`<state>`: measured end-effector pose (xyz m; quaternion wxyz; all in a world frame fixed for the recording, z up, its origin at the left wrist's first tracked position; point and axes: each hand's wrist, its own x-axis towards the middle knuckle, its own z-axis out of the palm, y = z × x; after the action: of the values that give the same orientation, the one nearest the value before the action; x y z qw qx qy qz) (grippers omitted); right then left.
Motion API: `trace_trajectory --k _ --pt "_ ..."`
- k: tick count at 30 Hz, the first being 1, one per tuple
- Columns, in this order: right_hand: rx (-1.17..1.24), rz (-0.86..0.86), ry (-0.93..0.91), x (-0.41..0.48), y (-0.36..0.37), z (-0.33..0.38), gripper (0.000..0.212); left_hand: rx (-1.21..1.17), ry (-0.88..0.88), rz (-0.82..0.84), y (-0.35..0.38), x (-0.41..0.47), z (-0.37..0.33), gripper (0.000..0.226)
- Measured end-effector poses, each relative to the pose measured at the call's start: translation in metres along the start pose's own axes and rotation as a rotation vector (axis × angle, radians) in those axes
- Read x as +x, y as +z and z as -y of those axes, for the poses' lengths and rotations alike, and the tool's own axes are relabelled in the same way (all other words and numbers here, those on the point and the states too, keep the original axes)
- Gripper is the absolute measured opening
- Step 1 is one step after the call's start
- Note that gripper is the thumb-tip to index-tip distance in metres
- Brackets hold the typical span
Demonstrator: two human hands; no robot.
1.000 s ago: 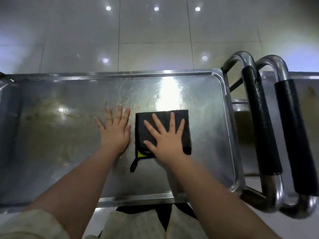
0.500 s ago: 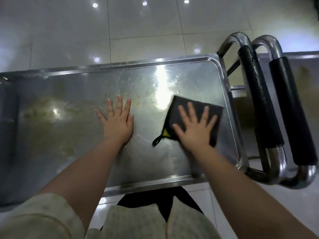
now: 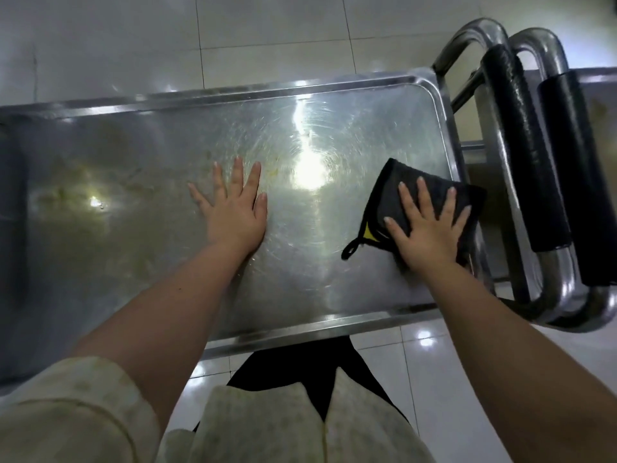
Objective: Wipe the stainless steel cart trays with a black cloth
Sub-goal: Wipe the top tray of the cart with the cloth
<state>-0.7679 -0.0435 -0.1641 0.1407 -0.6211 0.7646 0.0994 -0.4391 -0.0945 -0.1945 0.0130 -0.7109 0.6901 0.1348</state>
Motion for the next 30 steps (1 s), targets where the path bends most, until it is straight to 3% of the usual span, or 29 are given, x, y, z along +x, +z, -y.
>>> trace_trajectory --k 2,6,8,10,14,17,20,24,26,28,30 --pt "-0.008 0.006 -0.05 -0.024 0.011 0.04 0.071 0.01 0.003 -0.004 0.0 -0.001 0.0 0.056" --pt "-0.046 0.008 -0.51 -0.092 0.044 0.127 0.072 0.02 0.013 0.005 0.0 -0.001 0.006 0.056" --pt "-0.053 -0.016 -0.627 -0.097 0.047 0.127 0.07 0.018 0.016 0.005 0.0 -0.002 0.008 0.056" --pt "-0.043 -0.06 -0.563 -0.08 0.041 0.095 0.071 0.014 0.014 0.004 -0.001 -0.003 0.008 0.055" --pt "-0.021 -0.054 -0.066 -0.049 0.025 -0.006 0.07 0.018 0.016 0.009 -0.002 -0.002 0.001 0.056" --pt "-0.017 -0.011 0.063 -0.052 0.021 -0.023 0.07 0.037 0.008 0.019 -0.003 -0.003 -0.003 0.056" --pt "-0.032 -0.008 -0.072 -0.07 0.029 0.033 0.071 0.04 0.008 0.022 -0.006 -0.004 -0.002 0.056" --pt "-0.058 -0.008 -0.594 -0.107 0.048 0.119 0.071 0.043 0.007 0.022 -0.008 -0.005 0.002 0.056" --pt "-0.076 -0.016 -0.715 -0.105 0.048 0.121 0.071 0.033 0.003 0.019 -0.007 -0.004 0.003 0.056" --pt "-0.055 -0.057 -0.657 -0.095 0.044 0.091 0.071 0.022 0.009 0.018 -0.007 -0.005 0.002 0.056" --pt "-0.04 -0.062 -0.439 -0.087 0.036 0.04 0.072 0.01 0.02 0.017 -0.008 -0.005 0.0 0.056"
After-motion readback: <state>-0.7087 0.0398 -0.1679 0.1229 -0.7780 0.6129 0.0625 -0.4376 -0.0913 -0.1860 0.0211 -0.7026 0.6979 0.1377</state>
